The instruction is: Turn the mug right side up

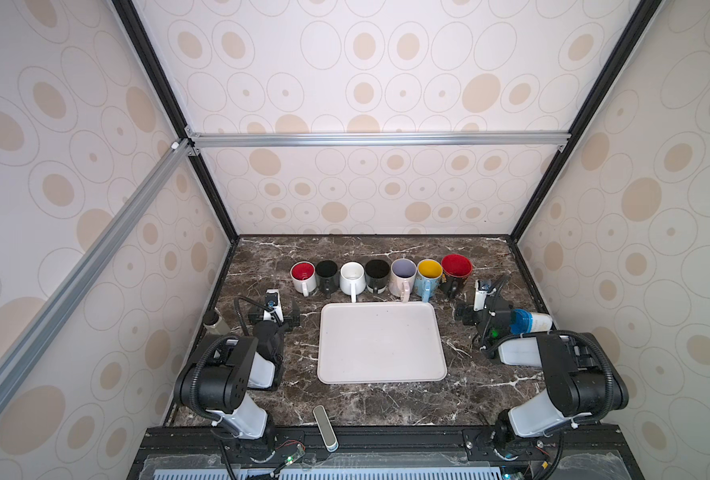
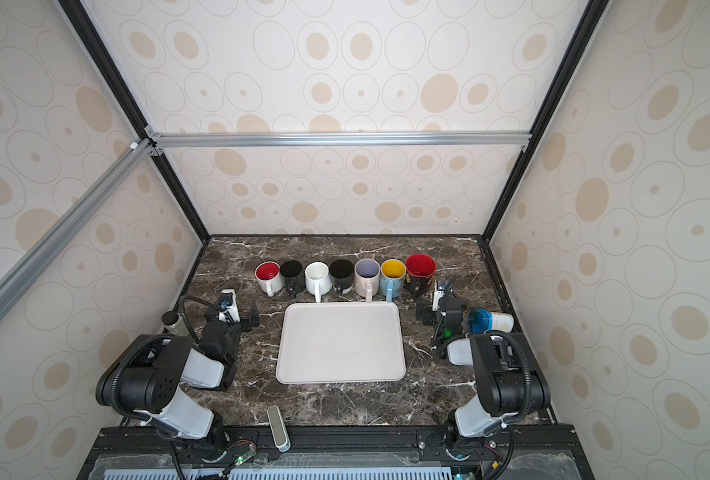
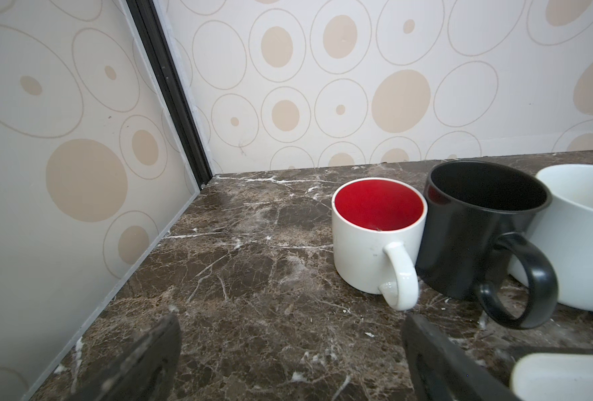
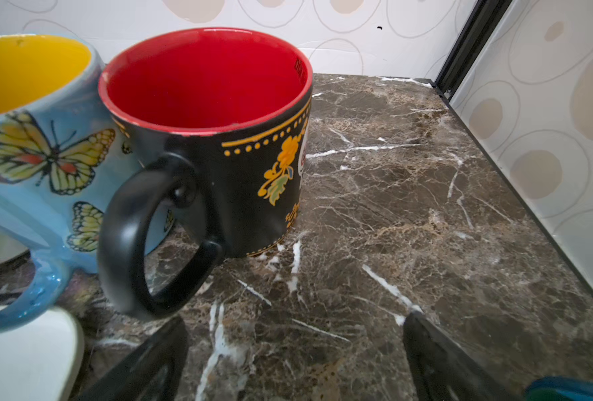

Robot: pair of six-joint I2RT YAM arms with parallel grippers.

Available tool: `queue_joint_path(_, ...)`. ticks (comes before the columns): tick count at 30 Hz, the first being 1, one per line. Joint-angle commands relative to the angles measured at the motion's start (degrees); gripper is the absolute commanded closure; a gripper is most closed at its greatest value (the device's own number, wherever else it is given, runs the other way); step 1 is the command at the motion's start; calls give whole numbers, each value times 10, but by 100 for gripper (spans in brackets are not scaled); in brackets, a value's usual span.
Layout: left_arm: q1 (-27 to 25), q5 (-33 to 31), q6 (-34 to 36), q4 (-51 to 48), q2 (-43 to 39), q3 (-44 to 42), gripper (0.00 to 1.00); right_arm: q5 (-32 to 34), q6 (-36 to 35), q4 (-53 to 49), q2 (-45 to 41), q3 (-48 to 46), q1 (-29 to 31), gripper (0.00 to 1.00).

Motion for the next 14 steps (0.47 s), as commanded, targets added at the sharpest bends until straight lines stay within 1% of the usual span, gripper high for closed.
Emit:
queue_joint_path(1,4,5,-4,-2,-11,11,0,-4,0,0,-8,3,-1,1)
queue_joint_path(7,6,10,-7,-14,-10,18,0,-4,1,-1,-9,3,-1,1)
queue_joint_path(11,20,34,-16,-44,-6,34,0,-4,0,-1,-8,3,-1,1)
queue_joint_path(14,21,35,-15,-27,-11,24,0,-4,0,-1,-9,3,-1,1)
